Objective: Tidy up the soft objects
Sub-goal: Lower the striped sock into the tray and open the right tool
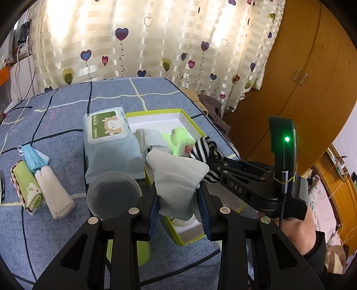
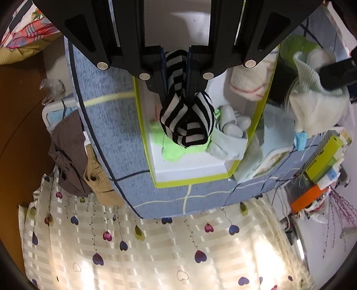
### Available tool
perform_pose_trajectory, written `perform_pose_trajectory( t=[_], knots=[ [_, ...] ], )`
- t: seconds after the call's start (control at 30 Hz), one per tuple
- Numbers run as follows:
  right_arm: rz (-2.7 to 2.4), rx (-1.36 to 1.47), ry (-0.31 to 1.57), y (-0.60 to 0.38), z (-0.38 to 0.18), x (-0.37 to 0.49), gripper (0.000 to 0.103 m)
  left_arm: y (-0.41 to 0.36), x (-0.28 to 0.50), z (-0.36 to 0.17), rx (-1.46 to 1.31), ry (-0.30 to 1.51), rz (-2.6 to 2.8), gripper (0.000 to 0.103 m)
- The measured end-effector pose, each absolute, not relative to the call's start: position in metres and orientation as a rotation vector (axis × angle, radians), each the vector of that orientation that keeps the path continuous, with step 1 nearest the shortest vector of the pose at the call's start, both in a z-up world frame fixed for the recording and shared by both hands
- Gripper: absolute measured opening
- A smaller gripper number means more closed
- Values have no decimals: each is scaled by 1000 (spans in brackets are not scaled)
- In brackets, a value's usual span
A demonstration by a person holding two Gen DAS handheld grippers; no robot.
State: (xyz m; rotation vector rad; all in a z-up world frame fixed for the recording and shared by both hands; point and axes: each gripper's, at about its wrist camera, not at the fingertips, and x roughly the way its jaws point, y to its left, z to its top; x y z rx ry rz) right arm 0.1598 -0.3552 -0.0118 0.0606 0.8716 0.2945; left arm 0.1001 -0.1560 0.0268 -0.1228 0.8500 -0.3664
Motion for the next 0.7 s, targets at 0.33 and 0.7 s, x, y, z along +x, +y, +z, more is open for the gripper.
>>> perform_pose_trajectory(
  t=[0.33,0.7],
  knots=[
    [300,86,825,-376,5,129,50,-181,103,24,-90,864,-421,34],
    [272,138,786,-407,14,111,50,-214,117,3,-56,934,-474,34]
  ],
)
